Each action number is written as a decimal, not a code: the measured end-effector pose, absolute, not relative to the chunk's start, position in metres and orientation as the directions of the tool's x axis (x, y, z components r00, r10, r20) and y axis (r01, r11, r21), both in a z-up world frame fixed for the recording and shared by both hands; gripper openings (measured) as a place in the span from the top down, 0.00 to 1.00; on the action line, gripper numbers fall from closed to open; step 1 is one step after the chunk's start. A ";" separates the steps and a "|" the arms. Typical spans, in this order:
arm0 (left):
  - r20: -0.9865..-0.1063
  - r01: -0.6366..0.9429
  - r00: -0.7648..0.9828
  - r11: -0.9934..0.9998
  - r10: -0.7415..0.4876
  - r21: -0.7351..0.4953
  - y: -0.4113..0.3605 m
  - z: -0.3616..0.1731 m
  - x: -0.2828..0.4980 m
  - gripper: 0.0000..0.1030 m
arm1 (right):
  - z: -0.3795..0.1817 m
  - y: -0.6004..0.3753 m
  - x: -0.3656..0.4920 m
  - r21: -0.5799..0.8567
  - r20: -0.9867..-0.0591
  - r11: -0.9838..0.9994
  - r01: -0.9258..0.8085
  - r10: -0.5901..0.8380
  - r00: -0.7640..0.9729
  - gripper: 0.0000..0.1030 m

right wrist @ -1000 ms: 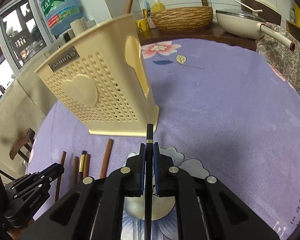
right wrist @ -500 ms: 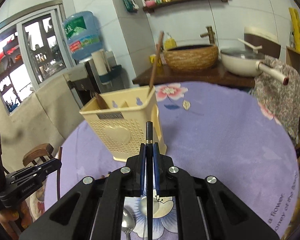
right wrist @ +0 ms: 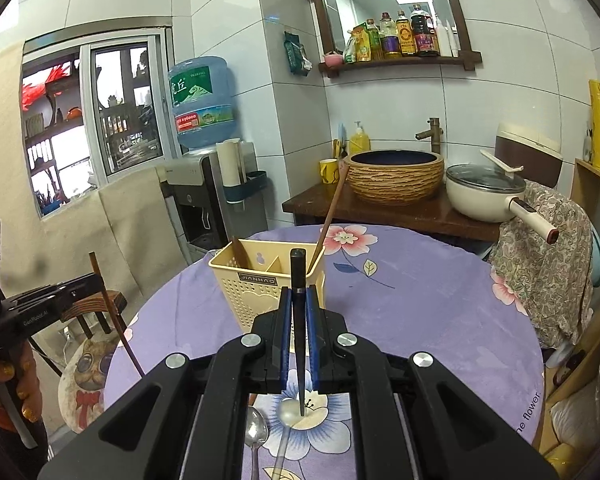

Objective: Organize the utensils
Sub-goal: 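Lift and carry both chopsticks over the cream utensil holder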

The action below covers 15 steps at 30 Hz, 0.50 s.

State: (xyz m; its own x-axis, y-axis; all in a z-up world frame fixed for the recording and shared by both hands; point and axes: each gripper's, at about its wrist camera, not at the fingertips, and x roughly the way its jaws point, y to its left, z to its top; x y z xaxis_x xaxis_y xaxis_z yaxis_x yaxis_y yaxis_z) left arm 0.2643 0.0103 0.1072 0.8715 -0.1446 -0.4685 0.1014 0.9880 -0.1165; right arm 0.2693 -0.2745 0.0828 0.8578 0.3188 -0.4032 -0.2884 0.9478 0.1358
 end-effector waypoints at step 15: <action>-0.493 0.109 0.856 0.986 -0.157 -0.125 0.008 0.113 0.282 0.93 | 0.089 -0.274 0.275 0.137 -0.419 0.945 -0.298 0.328 0.847 0.93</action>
State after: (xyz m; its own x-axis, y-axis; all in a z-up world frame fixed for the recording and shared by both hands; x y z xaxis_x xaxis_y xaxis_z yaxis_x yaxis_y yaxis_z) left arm 0.2816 0.0076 0.1129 0.8560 -0.1567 -0.4927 0.1087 0.9862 -0.1248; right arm 0.2750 -0.2737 0.0887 0.8469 0.3280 -0.4186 -0.2982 0.9446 0.1369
